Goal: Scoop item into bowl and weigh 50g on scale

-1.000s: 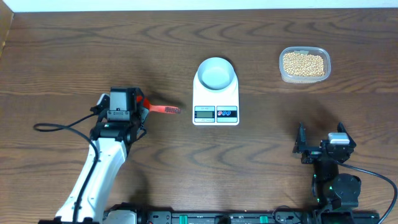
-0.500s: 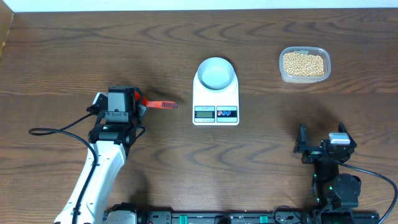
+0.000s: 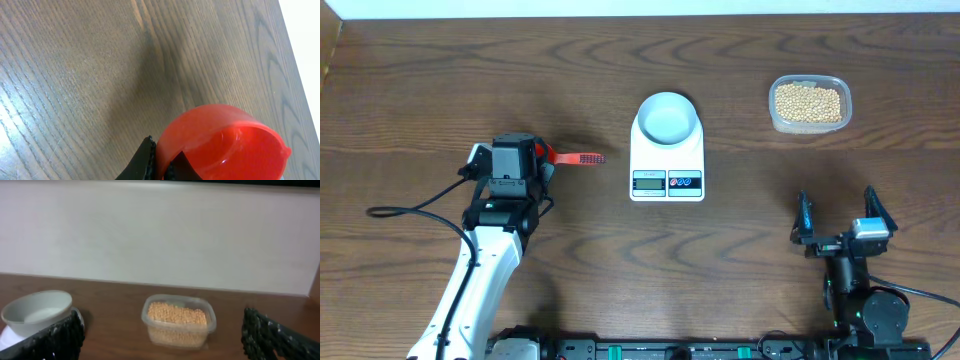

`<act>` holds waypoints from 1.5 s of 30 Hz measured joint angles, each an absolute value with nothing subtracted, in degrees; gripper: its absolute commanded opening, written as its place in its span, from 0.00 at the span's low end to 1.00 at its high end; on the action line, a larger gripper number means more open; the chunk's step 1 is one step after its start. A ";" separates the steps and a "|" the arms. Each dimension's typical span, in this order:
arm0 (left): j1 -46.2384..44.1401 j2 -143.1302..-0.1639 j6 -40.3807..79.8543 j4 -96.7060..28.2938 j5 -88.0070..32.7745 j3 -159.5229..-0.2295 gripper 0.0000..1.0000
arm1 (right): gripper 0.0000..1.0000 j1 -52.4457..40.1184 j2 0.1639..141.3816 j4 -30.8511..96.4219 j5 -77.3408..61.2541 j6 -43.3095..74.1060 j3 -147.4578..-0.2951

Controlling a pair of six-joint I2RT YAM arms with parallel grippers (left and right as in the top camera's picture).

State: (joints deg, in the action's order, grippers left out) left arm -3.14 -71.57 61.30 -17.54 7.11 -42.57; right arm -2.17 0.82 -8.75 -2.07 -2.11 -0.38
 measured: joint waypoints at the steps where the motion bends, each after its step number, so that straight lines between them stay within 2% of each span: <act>1: -3.14 -71.57 61.30 -17.52 7.27 -42.57 0.07 | 0.99 -2.17 1.04 -10.09 -2.46 -2.11 -0.38; 7: -3.14 -71.55 61.32 -17.52 7.62 -42.59 0.07 | 0.99 -2.17 8.36 -19.22 -4.29 -2.11 -0.36; 11: -3.14 -71.53 61.32 -17.58 7.68 -42.59 0.07 | 0.99 -2.17 18.17 -25.98 -5.28 -2.11 -0.75; 21: -3.14 -71.50 61.32 -17.61 7.68 -42.59 0.07 | 0.99 -2.17 39.13 -28.21 -7.05 -2.11 -12.67; 28: -3.14 -71.50 61.32 -17.58 7.68 -42.59 0.07 | 0.99 -2.17 44.80 -27.66 -9.19 2.96 -16.29; 34: -3.14 -71.50 61.32 -17.58 6.37 -42.57 0.07 | 0.99 -2.17 47.20 -26.89 -21.06 7.01 -16.29; 39: -3.16 -71.50 61.34 -17.50 4.62 -42.59 0.07 | 0.99 -2.17 47.33 -26.04 -25.61 7.31 -16.29; 45: -3.14 -71.50 61.49 -12.53 -1.67 -42.59 0.07 | 0.99 -2.22 53.65 -33.78 -28.45 14.31 -16.49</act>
